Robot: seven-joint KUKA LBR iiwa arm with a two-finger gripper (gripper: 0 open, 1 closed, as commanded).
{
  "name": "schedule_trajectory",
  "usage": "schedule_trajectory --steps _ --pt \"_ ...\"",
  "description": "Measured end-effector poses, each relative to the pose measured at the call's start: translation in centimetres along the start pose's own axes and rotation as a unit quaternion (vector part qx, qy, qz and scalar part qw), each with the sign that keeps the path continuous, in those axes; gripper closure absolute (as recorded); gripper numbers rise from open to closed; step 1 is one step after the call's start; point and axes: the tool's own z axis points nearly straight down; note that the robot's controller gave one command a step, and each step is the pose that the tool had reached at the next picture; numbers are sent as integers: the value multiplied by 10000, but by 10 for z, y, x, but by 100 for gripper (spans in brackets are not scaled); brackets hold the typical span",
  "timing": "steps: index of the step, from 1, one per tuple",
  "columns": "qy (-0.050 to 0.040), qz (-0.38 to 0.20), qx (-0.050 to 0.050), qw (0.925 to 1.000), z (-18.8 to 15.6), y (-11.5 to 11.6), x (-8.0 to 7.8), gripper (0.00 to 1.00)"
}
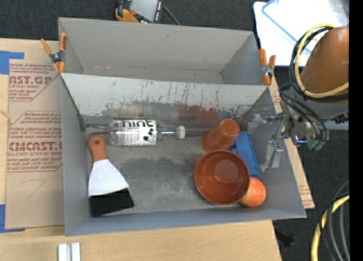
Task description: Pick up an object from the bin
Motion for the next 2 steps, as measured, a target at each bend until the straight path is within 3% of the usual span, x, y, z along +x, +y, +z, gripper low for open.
schedule_trajectory --steps 1,2 --pt "0 0 0 10000 0 0 0 0" --pt "-29 -1224 7 9925 -29 9 11 0"
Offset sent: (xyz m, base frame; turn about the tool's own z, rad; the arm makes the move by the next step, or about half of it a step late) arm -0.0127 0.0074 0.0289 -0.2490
